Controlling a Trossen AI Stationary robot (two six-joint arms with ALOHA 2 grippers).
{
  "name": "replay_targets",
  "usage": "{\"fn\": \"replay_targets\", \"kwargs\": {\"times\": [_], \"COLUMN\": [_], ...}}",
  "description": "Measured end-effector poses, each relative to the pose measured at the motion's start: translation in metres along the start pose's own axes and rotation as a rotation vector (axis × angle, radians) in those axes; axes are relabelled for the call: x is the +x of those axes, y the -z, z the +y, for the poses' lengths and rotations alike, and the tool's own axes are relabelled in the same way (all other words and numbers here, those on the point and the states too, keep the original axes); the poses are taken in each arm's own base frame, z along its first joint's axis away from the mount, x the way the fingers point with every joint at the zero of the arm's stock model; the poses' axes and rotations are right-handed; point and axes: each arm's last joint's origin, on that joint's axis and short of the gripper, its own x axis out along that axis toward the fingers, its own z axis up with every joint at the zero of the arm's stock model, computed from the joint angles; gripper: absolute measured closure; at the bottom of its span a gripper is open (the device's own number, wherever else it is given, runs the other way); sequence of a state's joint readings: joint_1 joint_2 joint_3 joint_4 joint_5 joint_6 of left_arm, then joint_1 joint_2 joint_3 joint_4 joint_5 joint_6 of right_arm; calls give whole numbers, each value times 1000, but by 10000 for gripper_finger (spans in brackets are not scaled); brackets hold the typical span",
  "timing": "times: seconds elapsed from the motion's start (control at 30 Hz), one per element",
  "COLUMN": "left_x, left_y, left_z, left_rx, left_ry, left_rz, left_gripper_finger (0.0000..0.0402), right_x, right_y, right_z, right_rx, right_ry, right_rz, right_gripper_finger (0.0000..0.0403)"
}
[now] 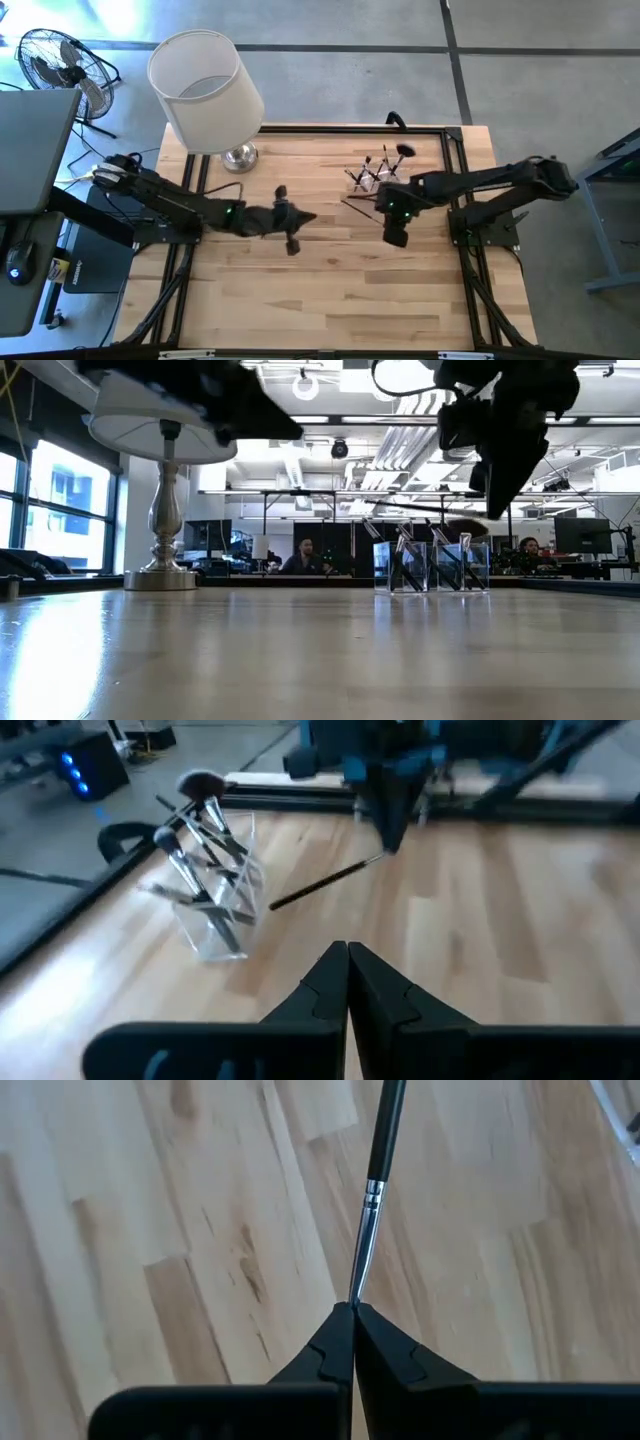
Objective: Put items in baskets/containers
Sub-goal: Put the eyeshadow brush into the transparent organizer
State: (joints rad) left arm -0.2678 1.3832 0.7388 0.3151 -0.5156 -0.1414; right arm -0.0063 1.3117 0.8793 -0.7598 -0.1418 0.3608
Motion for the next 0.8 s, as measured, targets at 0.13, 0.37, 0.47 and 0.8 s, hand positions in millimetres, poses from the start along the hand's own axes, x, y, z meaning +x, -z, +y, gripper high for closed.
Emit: {"fn": "replay_targets", "kwargs": {"times": [0.13,0.37,0.47,0.8], "left_x": [21,47,55,67], "left_y": [-15,-33,-41,-61], "left_z": [6,4,-1,-3], "left_rx": [161,334,528,949], "left_ry": [-6,13,20,-84], "left_rz": [97,214,239,321], "left_gripper_finger": [380,297,274,269], "right_x": [-6,-18,-26,-43], "right_y": [-1,-14,-22,-39], "right_z": [-3,-6,-6,-6], "right_rx": [-11,48,99,243], "right_ry": [-73,-153,-214,-313], "right_rz": [-18,-56,-72,-91], "right_gripper_finger": [402,402,402,403]}}
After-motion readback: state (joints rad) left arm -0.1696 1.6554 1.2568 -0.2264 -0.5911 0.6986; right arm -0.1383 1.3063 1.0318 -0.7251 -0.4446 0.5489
